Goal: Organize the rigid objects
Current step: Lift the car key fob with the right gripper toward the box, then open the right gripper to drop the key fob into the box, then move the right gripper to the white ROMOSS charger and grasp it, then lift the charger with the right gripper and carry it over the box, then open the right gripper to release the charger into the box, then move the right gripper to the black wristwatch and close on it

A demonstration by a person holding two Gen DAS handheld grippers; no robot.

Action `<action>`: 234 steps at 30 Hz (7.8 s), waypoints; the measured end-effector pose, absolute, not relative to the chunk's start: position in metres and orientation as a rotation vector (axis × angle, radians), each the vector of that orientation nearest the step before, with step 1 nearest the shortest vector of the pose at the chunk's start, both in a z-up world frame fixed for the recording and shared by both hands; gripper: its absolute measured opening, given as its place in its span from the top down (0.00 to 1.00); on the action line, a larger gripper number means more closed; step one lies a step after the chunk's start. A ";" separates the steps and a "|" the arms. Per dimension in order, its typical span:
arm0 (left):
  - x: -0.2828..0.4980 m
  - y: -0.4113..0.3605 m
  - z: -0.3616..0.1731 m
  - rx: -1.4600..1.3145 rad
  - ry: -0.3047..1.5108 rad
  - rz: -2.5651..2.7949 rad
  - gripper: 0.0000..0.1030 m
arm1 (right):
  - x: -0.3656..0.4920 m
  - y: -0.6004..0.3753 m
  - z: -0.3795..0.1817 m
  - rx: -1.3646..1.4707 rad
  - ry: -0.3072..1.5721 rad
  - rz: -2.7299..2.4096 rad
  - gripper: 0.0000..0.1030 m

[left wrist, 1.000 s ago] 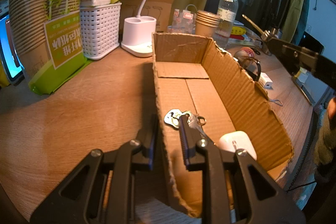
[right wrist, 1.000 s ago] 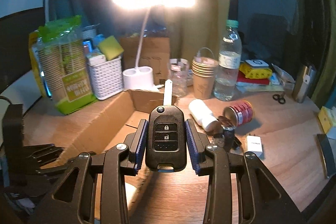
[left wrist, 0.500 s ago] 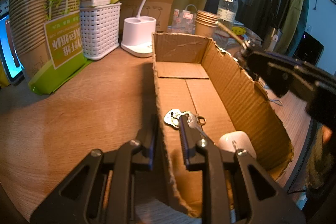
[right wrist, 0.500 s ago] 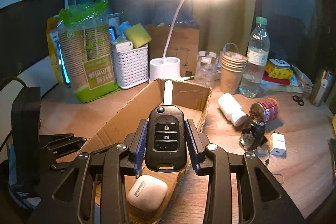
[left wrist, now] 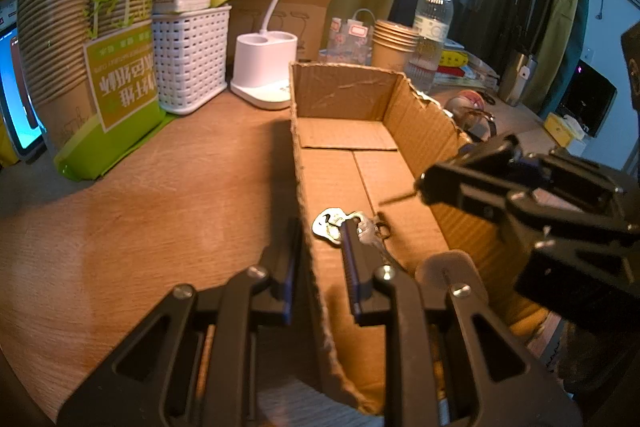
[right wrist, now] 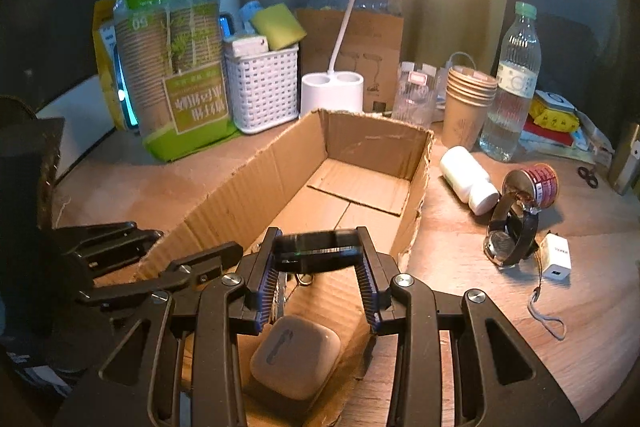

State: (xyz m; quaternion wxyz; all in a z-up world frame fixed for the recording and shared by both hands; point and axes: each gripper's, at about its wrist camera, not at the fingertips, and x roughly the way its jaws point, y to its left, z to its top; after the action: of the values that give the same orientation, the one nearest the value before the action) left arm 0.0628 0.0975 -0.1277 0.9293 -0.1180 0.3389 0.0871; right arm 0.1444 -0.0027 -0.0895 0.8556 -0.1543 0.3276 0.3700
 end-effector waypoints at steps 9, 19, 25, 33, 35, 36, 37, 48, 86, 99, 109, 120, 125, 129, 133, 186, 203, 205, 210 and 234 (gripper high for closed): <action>0.063 0.097 -0.128 -0.241 0.694 0.178 0.80 | 0.143 -0.002 -0.090 -0.343 0.687 0.767 0.60; 0.064 0.098 -0.129 -0.241 0.694 0.176 0.80 | 0.150 -0.020 -0.080 -0.289 0.674 0.739 0.56; 0.064 0.098 -0.129 -0.242 0.694 0.176 0.80 | 0.154 -0.037 -0.070 -0.256 0.649 0.711 0.56; 0.064 0.098 -0.129 -0.242 0.694 0.176 0.80 | 0.165 -0.064 -0.064 -0.220 0.639 0.645 0.56; 0.064 0.098 -0.129 -0.241 0.694 0.176 0.80 | 0.168 -0.071 -0.065 -0.214 0.640 0.628 0.56; 0.064 0.098 -0.129 -0.241 0.694 0.176 0.80 | 0.170 -0.074 -0.065 -0.214 0.640 0.615 0.56; 0.064 0.098 -0.129 -0.241 0.694 0.176 0.80 | 0.171 -0.076 -0.066 -0.214 0.641 0.606 0.56; 0.064 0.098 -0.129 -0.241 0.694 0.176 0.80 | 0.190 -0.102 -0.076 -0.212 0.663 0.505 0.55; 0.064 0.098 -0.129 -0.242 0.695 0.174 0.80 | 0.310 -0.150 -0.126 -0.201 0.820 0.271 0.54; 0.063 0.097 -0.129 -0.242 0.696 0.174 0.80 | 0.321 -0.149 -0.132 -0.201 0.866 0.279 0.64; 0.063 0.097 -0.129 -0.241 0.696 0.174 0.80 | 0.300 -0.147 -0.116 -0.215 0.768 0.275 0.64; 0.063 0.096 -0.129 -0.241 0.696 0.174 0.80 | 0.257 -0.129 -0.067 -0.223 0.635 0.346 0.64; 0.063 0.096 -0.129 -0.241 0.696 0.174 0.80 | 0.239 -0.116 -0.051 -0.240 0.589 0.387 0.64; 0.063 0.096 -0.129 -0.241 0.697 0.174 0.80 | 0.227 -0.107 -0.045 -0.244 0.566 0.423 0.64; 0.063 0.096 -0.129 -0.241 0.697 0.174 0.80 | 0.218 -0.096 -0.044 -0.250 0.563 0.459 0.64; 0.063 0.096 -0.130 -0.238 0.697 0.174 0.80 | 0.126 0.030 -0.078 -0.437 0.590 0.880 0.64; 0.063 0.094 -0.129 -0.235 0.699 0.174 0.79 | 0.131 0.021 -0.073 -0.414 0.589 0.858 0.58; 0.063 0.094 -0.129 -0.235 0.698 0.174 0.79 | 0.133 0.017 -0.071 -0.407 0.586 0.849 0.58; 0.063 0.094 -0.129 -0.235 0.699 0.174 0.79 | 0.139 0.004 -0.065 -0.384 0.579 0.819 0.57; 0.063 0.094 -0.129 -0.234 0.699 0.174 0.79 | 0.178 -0.066 -0.061 -0.301 0.591 0.604 0.50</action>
State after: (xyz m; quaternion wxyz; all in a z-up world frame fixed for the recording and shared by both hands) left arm 0.0629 0.0942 -0.1291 0.9292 -0.1142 0.3411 0.0850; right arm 0.1777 -0.0658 -0.0605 0.9011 -0.1454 0.2855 0.2921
